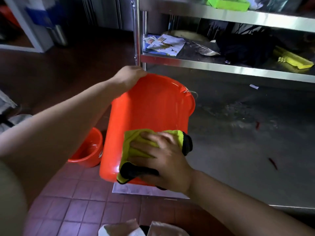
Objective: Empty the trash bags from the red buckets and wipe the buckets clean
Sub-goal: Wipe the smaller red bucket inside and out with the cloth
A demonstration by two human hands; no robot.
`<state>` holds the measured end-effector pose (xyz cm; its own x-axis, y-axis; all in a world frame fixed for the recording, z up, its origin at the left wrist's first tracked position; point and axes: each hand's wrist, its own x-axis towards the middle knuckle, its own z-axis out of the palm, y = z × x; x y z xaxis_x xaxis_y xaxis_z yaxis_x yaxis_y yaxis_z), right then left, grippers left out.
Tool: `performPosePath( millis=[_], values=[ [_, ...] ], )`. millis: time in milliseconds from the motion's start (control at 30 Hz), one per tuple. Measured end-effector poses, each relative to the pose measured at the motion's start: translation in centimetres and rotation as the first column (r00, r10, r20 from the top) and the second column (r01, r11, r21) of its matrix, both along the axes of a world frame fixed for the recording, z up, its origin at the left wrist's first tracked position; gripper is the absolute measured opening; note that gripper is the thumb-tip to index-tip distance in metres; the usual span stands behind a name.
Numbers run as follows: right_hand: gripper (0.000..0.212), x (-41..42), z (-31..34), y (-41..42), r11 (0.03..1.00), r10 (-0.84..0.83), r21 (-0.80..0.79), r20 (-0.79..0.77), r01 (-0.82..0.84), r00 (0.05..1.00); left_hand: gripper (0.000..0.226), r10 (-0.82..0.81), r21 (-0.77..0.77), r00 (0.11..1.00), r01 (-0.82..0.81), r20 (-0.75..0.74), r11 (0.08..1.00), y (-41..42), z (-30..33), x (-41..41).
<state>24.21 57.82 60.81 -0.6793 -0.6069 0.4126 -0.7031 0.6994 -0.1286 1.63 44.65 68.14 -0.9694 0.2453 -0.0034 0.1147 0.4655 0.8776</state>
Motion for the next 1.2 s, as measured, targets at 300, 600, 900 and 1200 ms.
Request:
performPosePath(
  millis=[300,600,900,1200],
  values=[
    [0.023,-8.9,1.9,4.7,0.950,-0.211,-0.252,-0.093,0.182,0.973,0.018,0.045,0.192,0.994,-0.063,0.101,0.979,0.8,-1.4,0.4],
    [0.021,-13.1,3.4,4.0,0.924,-0.269,-0.258,0.083,0.281,0.960,0.026,0.139,0.317,0.971,-0.196,0.195,0.928,-1.9,-2.9,0.7],
    [0.030,-1.3,-0.1,2.0,0.990,-0.016,-0.143,-0.024,0.012,1.000,0.022,0.151,0.297,0.972,-0.199,0.179,0.934,-5.3,-3.6,1.5],
    [0.032,-4.9,0.5,2.8,0.986,0.122,-0.112,-0.052,-0.127,0.991,0.033,0.125,0.332,0.961,-0.206,0.248,0.920,-6.4,-4.4,0.0]
  ],
)
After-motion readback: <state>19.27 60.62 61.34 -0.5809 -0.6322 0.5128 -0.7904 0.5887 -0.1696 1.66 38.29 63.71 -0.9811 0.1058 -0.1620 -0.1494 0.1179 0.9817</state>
